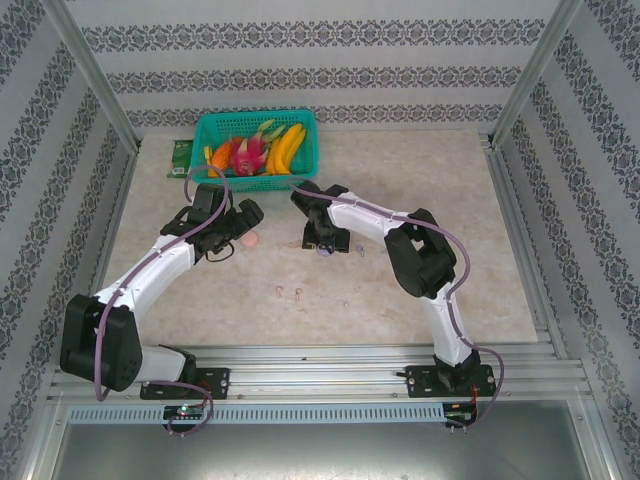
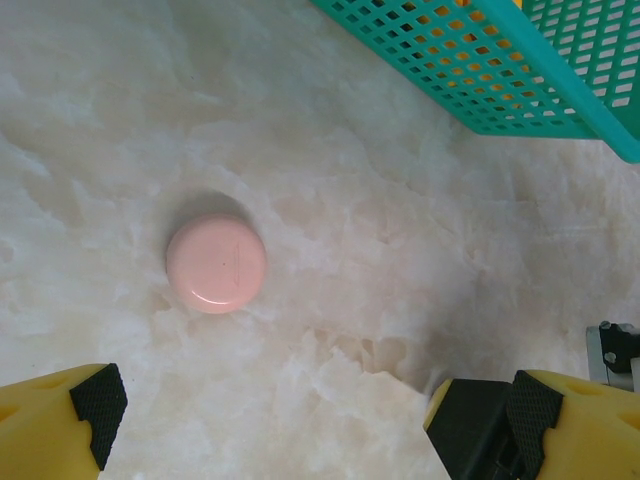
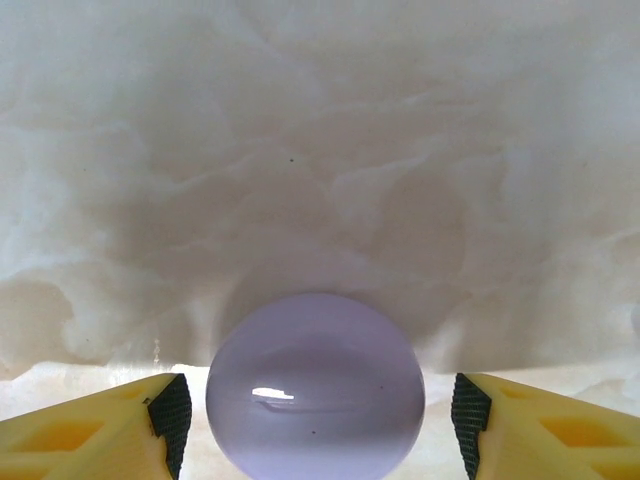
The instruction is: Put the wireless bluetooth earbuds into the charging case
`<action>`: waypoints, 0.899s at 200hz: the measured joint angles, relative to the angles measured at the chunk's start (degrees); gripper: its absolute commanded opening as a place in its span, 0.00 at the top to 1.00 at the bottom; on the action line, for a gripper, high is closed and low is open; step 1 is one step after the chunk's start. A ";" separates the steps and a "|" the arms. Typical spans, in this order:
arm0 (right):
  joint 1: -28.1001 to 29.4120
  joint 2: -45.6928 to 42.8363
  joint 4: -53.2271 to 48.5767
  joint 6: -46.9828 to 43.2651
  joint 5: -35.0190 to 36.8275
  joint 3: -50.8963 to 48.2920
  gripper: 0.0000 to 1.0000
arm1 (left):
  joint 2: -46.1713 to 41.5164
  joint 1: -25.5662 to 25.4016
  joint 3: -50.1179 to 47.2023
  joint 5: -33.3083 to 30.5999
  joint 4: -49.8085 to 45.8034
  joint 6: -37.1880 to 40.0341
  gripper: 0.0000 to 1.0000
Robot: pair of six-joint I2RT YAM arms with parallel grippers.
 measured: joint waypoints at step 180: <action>-0.35 0.85 1.90 0.02 0.26 -1.05 0.42 | 1.51 -0.33 2.89 4.07 -0.04 -0.39 0.00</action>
